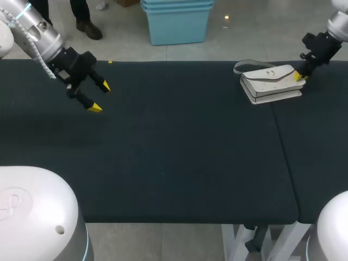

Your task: Pick up the bag, open it, inspect its contents, close it, and place it on the opposite side

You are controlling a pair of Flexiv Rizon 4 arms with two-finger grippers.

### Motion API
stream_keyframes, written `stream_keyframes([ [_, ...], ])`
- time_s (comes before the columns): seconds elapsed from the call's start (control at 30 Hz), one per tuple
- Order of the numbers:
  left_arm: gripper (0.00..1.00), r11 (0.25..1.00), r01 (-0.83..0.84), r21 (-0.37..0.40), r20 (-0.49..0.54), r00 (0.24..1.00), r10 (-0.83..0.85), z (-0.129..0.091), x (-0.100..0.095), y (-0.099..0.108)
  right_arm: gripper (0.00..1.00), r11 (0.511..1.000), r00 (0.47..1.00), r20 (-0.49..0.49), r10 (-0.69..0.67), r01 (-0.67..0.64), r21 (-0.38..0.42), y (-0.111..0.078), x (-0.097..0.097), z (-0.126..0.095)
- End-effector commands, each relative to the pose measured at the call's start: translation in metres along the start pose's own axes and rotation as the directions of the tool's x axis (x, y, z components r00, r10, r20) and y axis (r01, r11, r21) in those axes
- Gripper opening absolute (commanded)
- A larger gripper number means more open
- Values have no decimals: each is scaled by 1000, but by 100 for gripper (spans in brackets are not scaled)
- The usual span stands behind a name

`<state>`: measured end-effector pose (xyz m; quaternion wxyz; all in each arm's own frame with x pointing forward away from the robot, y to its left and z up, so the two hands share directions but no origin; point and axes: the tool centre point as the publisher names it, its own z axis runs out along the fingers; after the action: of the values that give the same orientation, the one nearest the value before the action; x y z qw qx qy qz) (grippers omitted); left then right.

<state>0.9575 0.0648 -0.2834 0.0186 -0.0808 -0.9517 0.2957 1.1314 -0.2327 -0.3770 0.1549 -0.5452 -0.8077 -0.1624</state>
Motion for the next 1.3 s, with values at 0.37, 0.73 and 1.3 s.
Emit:
stream_keyframes([
  [0.37,100,1000,-1,2,0,1000,1,1,0,1,0,873,999,-34,28,-8,487,-2,6,0],
  [0.73,100,1000,-1,2,0,1000,1,1,0,1,0,868,999,-4,53,-44,495,-7,28,9],
  [1.3,100,1000,-1,2,0,1000,1,1,0,1,0,954,983,-32,181,-168,247,-37,100,20],
])
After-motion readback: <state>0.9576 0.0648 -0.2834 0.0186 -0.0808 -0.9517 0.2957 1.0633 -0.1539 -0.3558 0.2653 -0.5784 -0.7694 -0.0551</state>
